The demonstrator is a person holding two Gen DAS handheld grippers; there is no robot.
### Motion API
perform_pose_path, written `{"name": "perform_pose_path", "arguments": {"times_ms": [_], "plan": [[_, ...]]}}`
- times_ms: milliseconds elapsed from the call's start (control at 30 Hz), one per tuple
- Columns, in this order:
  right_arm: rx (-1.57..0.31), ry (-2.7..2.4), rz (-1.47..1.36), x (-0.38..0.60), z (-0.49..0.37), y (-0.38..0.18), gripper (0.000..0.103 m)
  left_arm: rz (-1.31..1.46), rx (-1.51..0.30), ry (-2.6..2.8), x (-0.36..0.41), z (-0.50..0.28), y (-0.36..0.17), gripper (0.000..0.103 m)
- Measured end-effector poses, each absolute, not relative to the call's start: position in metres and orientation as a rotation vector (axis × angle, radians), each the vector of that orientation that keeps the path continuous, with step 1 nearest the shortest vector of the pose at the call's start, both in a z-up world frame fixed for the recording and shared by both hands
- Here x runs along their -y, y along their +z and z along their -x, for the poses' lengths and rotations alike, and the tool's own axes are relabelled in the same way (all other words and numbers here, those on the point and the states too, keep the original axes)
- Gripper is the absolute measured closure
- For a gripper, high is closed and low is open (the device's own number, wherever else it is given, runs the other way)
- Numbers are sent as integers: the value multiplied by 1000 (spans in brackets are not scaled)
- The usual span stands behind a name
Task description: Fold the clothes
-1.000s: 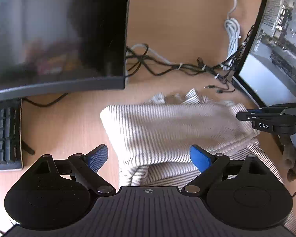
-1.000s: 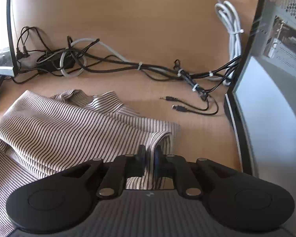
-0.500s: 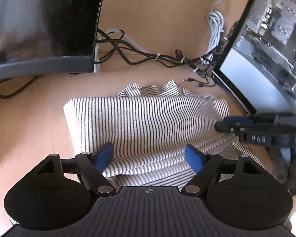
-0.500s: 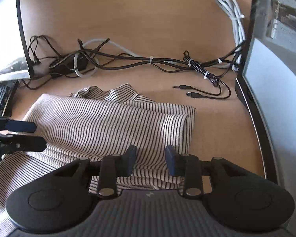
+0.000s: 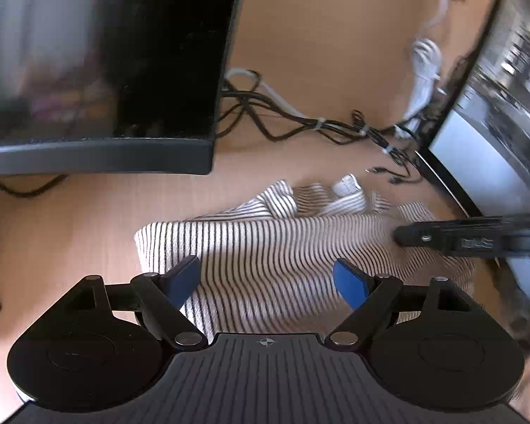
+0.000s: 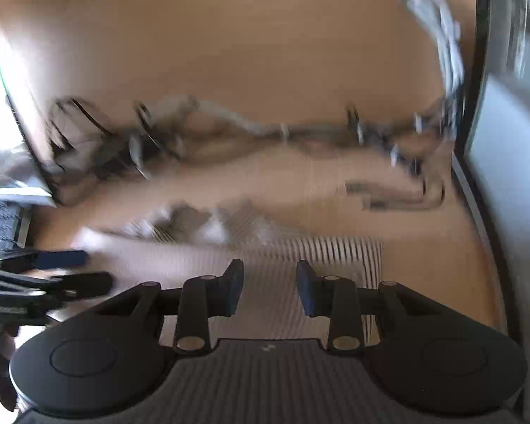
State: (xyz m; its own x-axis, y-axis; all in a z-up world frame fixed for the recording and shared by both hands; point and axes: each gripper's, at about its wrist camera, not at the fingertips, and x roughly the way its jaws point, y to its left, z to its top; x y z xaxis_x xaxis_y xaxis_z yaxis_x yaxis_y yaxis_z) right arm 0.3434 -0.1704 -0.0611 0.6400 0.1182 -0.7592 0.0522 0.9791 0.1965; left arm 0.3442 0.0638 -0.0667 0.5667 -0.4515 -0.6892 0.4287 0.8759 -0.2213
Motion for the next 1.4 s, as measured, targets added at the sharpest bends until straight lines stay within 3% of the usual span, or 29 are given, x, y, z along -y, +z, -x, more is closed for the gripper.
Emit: {"name": "perform_pose_path", "arguments": {"times_ms": [233, 500, 600, 800, 1100, 1233, 1400], "plan": [[-826, 36, -149, 167, -320, -43, 71, 148, -813, -521, -80, -328, -44, 16], [-846, 38, -76, 163, -289, -55, 71, 146, -919, -461, -95, -323, -74, 15], [-845, 33, -49, 159, -292, -47, 71, 163, -872, -491, -98, -317, -59, 17], [-776, 44, -99, 161, -295, -23, 71, 170, -739, -573, -87, -312, -23, 14], [-886, 48, -189, 156, -333, -60, 67, 134, -802, -523, -76, -328, -43, 14], [-871, 27, -209, 165, -321, -46, 67, 122, -821, -501, -80, -328, -48, 12], [-833, -37, -337, 197, -314, -34, 67, 335, -833, -402, -112, -332, -49, 12]]}}
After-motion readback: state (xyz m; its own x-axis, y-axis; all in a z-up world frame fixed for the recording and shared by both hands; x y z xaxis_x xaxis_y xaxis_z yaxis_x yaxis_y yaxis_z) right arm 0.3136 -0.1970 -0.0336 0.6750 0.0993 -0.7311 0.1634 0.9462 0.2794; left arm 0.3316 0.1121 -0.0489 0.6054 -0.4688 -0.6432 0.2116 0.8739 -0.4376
